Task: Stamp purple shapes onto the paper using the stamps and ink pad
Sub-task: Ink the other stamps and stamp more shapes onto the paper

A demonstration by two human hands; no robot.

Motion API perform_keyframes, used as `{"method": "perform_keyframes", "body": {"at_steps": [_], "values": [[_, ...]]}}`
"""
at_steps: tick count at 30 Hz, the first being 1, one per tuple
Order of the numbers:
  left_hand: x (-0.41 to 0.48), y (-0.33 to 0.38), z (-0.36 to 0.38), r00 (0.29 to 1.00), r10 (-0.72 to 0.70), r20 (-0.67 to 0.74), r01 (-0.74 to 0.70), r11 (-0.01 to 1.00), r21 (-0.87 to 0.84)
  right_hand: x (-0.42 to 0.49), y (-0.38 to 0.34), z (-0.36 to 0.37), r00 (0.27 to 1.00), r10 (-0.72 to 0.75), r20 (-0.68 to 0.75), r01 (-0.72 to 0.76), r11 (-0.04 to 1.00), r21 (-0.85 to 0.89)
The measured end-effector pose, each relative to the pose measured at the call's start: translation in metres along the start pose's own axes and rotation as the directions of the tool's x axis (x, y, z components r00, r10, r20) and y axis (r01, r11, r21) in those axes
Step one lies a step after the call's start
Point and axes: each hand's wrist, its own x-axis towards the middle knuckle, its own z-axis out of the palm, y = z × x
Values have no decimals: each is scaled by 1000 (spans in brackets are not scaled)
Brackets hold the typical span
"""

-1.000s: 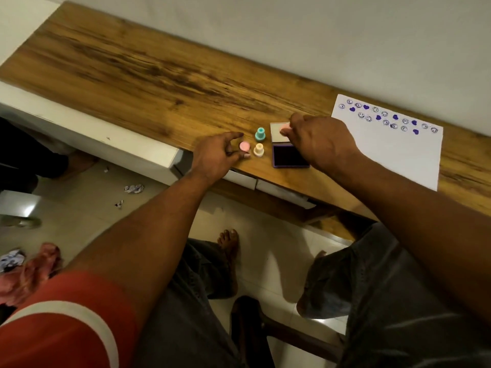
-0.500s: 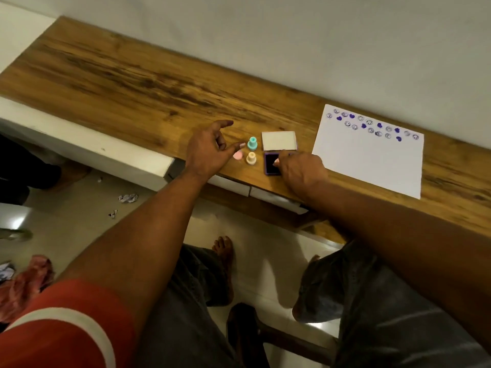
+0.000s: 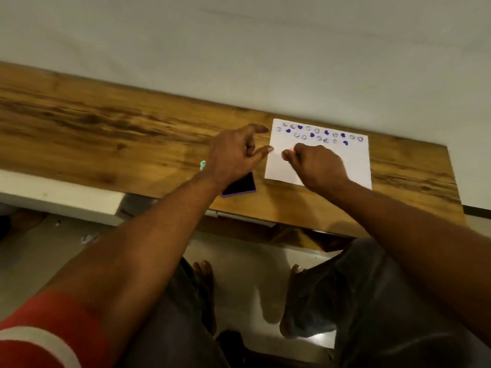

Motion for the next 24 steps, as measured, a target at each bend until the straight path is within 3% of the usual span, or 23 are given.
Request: {"method": "perform_keyframes", "body": {"at_steps": [4,8,12,17,24], "values": [[6,53,82,974,149,173,-151,989,-5,1,125,-10,983,185,3,-183,977,-113],[17,84,159,948,139,286,-179,977,118,13,198,1,957,290,-6,-286,941,-181],[44,96,205,947,144,288,-226,934,275,37,215,25,963,268,-17,-266,942,-203],[35,85,231,952,69,298,-160,943,292,55,221,45,972,232,-27,-232,946,-225],[33,83,235,962,84,259,-166,935,314,63,229,39,974,226,5,-218,944,-247]]}}
